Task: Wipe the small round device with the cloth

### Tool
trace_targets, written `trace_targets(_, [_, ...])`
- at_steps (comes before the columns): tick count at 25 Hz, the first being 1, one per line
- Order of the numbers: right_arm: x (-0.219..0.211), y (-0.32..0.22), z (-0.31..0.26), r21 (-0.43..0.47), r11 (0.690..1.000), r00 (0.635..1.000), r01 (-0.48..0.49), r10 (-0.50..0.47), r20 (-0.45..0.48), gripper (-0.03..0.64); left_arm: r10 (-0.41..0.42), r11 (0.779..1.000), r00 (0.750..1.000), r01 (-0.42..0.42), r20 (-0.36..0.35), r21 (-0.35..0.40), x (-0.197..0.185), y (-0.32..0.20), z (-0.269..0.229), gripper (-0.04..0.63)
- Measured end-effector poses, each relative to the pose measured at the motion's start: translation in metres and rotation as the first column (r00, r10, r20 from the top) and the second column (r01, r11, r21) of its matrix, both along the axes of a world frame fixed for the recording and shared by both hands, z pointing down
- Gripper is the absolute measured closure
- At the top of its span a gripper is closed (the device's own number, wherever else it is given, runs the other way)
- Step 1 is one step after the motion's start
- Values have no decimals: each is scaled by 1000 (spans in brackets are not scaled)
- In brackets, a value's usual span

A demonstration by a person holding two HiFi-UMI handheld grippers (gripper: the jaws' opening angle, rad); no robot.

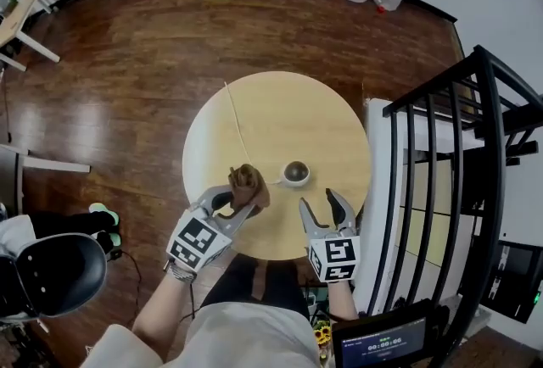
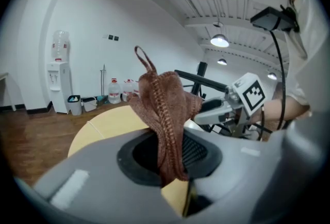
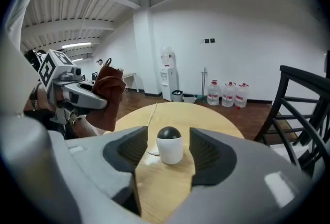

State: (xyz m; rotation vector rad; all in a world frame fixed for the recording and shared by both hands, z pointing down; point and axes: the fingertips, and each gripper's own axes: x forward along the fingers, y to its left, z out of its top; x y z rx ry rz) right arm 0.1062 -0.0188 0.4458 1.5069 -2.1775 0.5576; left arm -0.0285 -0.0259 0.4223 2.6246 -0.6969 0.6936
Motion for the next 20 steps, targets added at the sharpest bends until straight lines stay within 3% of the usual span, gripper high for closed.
trace_targets(7, [-24, -12, 54, -101, 992, 997, 82, -83, -9, 325, 45, 999, 998, -44, 33, -31, 4, -12, 19, 511])
trace_targets(13, [-31, -20, 73, -130, 986, 993, 103, -108, -36, 325, 85, 996, 993, -85, 76, -10, 4, -29, 28, 511])
trace_targets(20, [-42, -24, 82, -132, 983, 991, 128, -133, -29, 325, 90, 996, 994, -89, 57, -31, 11, -34, 35, 511])
